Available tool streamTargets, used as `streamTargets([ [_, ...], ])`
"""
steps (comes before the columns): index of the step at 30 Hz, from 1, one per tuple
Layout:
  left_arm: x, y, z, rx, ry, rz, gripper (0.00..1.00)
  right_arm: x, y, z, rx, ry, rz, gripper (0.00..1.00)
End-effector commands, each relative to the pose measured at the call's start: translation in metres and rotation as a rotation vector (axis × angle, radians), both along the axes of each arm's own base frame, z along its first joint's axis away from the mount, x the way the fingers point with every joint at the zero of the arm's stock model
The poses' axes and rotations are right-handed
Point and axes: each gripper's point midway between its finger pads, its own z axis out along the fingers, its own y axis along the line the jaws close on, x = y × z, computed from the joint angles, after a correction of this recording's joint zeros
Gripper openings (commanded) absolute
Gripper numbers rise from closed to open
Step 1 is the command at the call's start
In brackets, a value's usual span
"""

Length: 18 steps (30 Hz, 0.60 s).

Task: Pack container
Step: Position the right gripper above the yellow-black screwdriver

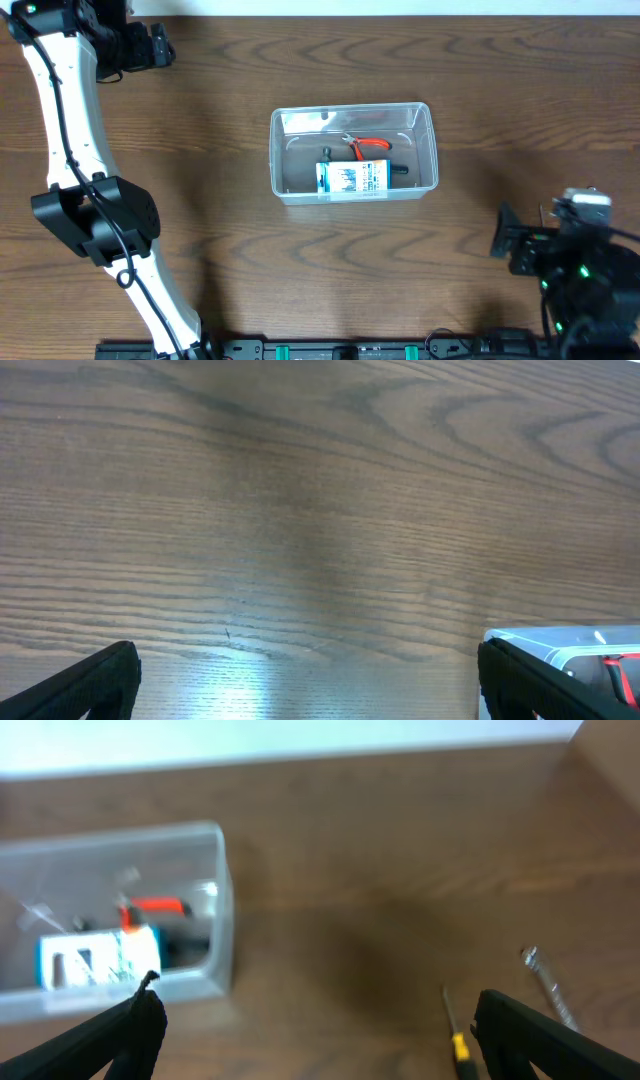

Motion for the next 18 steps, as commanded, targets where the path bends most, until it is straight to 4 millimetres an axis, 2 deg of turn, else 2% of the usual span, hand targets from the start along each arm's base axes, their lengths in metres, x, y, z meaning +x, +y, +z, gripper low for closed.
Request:
streamTargets([
  [1,0.001,0.001,0.008,-0.004,-0.020,0.002,0.98,0.010,-0.004,-0.028,-0.021,0.087,-0.008,0.99],
  [11,0.001,0.001,0.008,-0.004,-0.020,0.002,0.98,0.023,-0.017,-0.054,-0.031,0.229,-0.025,0.99],
  [15,0.001,0.001,0.008,-0.004,-0.020,0.002,0.98,0.023,-0.028,-0.050,-0.033,0.255,-0.065,0.99],
  [18,0.001,0.001,0.008,-0.004,-0.020,0.002,0.98,0.018,-0.044,-0.045,-0.055,0.290,-0.114,0.99],
])
